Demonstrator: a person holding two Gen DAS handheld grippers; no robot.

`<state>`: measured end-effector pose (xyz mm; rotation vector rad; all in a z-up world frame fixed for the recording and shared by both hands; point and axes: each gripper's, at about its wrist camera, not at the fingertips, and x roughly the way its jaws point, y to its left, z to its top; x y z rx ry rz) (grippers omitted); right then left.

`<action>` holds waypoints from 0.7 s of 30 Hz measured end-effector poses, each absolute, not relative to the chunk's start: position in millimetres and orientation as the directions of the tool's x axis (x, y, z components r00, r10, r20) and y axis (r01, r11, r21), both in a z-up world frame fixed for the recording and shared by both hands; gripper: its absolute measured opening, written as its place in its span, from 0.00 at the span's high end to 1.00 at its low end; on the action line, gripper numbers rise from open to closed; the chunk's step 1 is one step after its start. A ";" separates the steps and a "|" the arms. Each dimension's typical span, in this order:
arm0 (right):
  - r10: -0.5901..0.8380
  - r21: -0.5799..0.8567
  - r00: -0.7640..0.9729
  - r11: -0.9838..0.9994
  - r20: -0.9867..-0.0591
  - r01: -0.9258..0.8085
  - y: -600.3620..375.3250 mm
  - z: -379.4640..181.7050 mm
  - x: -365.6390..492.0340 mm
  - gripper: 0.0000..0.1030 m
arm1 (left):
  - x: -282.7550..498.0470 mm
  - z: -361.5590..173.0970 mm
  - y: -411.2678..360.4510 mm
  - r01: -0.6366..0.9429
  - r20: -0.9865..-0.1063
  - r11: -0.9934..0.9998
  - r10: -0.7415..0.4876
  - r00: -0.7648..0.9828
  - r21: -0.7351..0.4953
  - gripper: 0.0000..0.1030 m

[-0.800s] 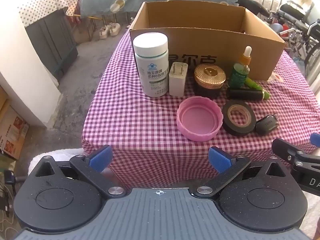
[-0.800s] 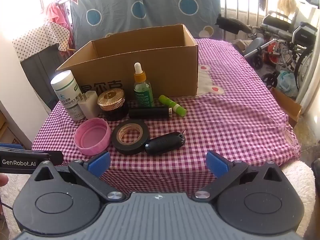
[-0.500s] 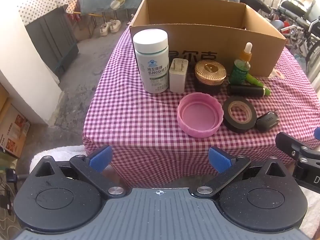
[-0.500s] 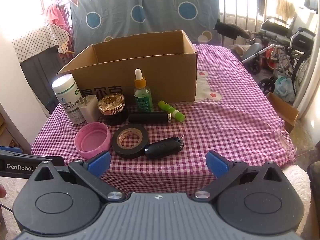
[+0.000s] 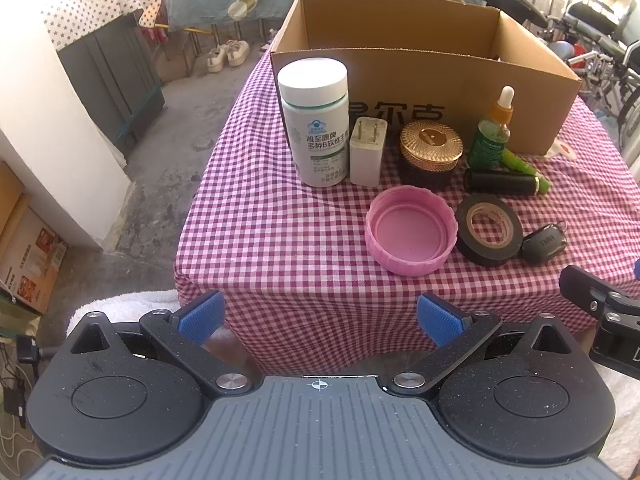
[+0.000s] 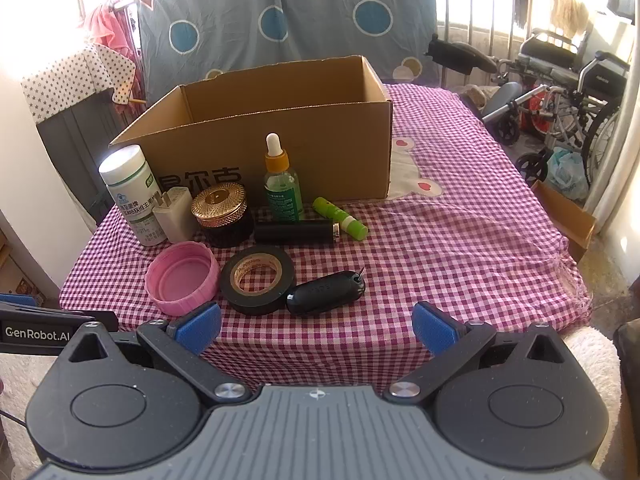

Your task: Organize rigid objects

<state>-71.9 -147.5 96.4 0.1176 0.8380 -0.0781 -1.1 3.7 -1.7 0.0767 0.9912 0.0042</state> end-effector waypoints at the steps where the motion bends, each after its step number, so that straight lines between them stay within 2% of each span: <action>1: -0.021 0.073 0.665 0.991 -0.746 0.113 -146.9 96.1 -71.8 0.00 | -1.7 -1.6 3.3 0.033 -0.834 0.997 0.038 0.550 0.067 0.00; 21: -0.028 0.077 0.653 0.988 -0.757 0.131 -148.6 93.6 -70.6 0.00 | -3.0 -0.5 1.1 0.042 -0.840 0.996 0.045 0.540 0.080 0.00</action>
